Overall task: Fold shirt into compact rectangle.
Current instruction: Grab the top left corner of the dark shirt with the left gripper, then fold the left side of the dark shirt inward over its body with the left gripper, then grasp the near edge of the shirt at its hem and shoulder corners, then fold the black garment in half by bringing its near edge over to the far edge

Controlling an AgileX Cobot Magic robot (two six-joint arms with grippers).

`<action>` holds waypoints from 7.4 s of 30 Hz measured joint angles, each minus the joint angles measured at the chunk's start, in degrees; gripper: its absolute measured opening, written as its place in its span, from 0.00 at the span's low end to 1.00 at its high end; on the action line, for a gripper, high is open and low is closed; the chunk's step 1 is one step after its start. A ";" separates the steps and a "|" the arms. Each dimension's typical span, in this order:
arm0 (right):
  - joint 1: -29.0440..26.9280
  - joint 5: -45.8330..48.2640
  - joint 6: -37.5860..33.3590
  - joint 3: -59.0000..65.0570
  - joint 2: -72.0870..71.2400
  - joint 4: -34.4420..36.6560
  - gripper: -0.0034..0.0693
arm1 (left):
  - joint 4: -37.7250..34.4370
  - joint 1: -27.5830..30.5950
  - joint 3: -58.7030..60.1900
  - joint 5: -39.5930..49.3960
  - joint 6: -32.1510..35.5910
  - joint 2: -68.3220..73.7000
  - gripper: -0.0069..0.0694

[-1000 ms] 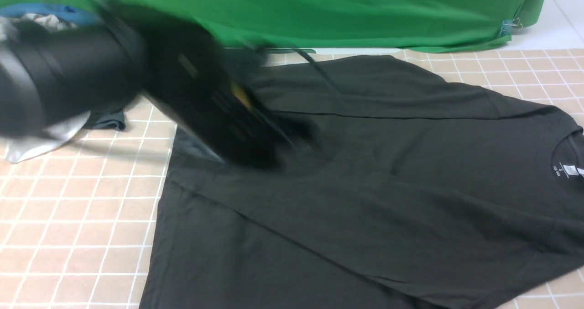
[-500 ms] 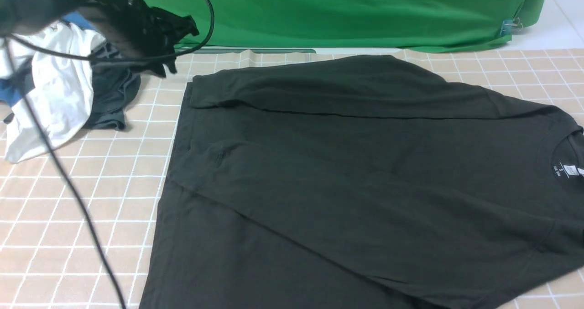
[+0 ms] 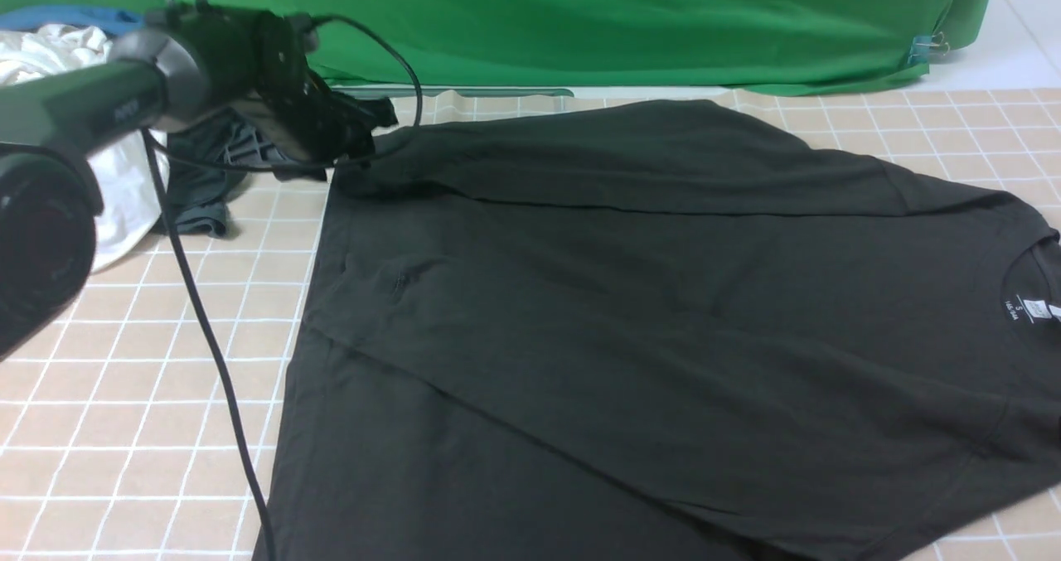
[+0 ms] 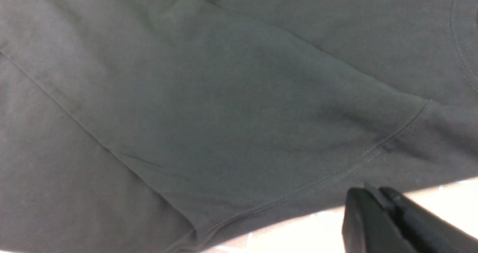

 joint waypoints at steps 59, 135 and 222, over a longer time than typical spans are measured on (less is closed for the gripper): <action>0.00 1.56 6.39 0.00 0.00 -18.57 0.17 | -8.25 -0.62 1.83 25.03 15.05 -19.65 0.13; 0.05 12.11 -11.99 -7.99 17.12 3.19 0.10 | -3.09 -17.84 74.49 12.70 -5.94 -50.19 0.75; -1.42 11.15 -2.94 -33.84 52.06 -8.38 0.10 | 5.86 -8.41 39.56 18.51 -18.34 -53.02 0.13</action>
